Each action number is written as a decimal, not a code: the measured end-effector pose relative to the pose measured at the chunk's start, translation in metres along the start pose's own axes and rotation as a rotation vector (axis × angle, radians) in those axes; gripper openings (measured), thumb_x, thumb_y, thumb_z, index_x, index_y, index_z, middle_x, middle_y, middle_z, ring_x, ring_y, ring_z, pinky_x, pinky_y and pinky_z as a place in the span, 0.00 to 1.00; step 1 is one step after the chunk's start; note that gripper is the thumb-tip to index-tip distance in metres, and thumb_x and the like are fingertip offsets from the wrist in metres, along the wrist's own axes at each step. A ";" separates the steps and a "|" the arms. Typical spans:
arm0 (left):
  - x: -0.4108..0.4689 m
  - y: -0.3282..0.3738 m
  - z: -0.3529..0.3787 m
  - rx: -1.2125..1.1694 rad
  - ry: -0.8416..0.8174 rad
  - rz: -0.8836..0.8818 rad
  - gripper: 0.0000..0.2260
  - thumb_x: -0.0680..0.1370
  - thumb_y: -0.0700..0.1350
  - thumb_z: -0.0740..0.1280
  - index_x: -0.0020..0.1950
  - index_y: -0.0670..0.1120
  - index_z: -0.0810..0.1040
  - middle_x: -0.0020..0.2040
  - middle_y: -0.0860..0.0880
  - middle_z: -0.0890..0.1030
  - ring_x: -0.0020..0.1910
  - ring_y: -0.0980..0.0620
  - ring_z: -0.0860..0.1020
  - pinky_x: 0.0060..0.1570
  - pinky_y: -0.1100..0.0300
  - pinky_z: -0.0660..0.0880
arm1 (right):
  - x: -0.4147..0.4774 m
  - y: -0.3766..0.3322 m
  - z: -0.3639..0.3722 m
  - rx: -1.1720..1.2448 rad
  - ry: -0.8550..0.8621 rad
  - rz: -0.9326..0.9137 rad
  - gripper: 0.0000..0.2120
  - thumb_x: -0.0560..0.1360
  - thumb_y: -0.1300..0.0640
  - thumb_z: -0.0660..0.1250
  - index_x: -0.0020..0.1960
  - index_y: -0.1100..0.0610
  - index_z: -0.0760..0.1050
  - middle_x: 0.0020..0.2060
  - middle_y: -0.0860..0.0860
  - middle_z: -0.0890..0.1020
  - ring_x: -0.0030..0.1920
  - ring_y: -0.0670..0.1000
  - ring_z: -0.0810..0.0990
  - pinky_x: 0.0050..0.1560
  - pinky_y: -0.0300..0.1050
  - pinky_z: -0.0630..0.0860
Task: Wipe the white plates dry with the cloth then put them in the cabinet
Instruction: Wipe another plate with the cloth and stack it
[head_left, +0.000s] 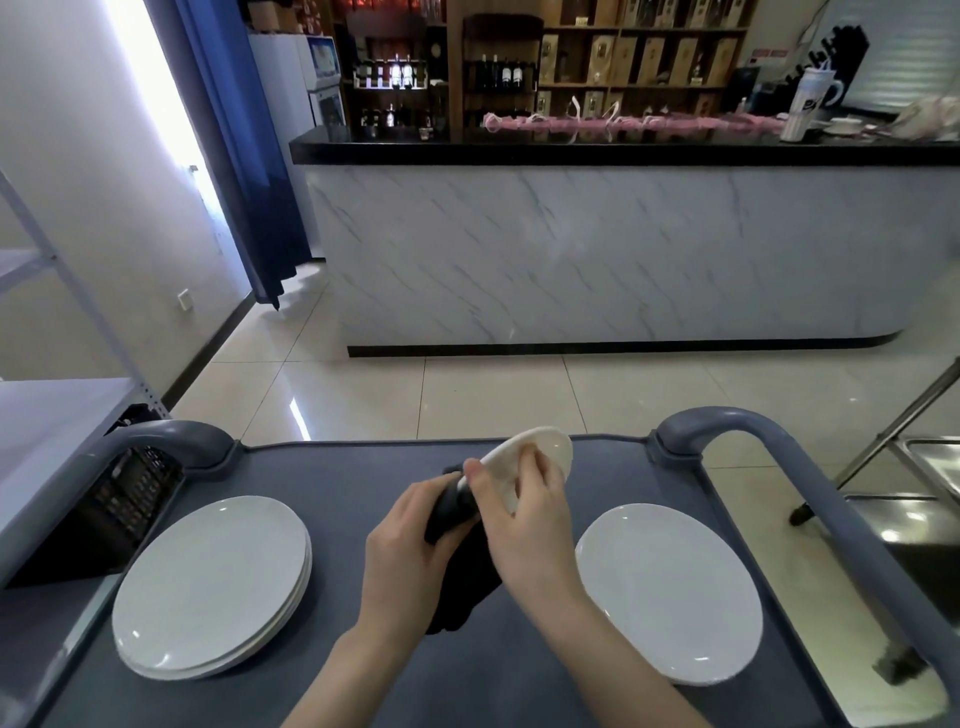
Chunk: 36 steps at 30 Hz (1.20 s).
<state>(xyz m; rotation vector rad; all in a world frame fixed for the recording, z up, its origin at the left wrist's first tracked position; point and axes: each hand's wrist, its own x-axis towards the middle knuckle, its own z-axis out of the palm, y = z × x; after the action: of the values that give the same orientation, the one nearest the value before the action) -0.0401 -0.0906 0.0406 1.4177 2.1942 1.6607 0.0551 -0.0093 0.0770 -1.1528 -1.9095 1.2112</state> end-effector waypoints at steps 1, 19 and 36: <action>-0.001 0.002 0.001 0.013 0.000 0.033 0.14 0.72 0.44 0.71 0.55 0.58 0.76 0.49 0.62 0.82 0.48 0.62 0.79 0.46 0.69 0.74 | 0.000 -0.002 0.001 0.041 0.018 0.013 0.28 0.75 0.36 0.64 0.63 0.57 0.71 0.62 0.49 0.74 0.56 0.46 0.76 0.49 0.29 0.68; 0.003 -0.012 0.012 0.037 -0.489 0.128 0.44 0.69 0.62 0.70 0.76 0.70 0.44 0.78 0.68 0.46 0.78 0.64 0.44 0.75 0.67 0.47 | 0.003 0.015 -0.014 0.630 -0.127 0.144 0.16 0.81 0.64 0.58 0.51 0.52 0.83 0.49 0.55 0.86 0.54 0.55 0.84 0.56 0.51 0.80; 0.018 -0.018 0.015 0.010 -0.431 0.037 0.28 0.80 0.61 0.50 0.79 0.60 0.47 0.79 0.64 0.42 0.79 0.60 0.41 0.78 0.46 0.47 | -0.003 0.033 -0.043 0.756 -0.269 0.055 0.14 0.78 0.60 0.62 0.60 0.54 0.81 0.56 0.59 0.84 0.57 0.57 0.83 0.50 0.49 0.81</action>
<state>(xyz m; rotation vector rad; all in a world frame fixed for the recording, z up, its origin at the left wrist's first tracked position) -0.0535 -0.0675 0.0284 1.6415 1.9449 1.2069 0.1031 0.0122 0.0646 -0.6530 -1.3644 1.9604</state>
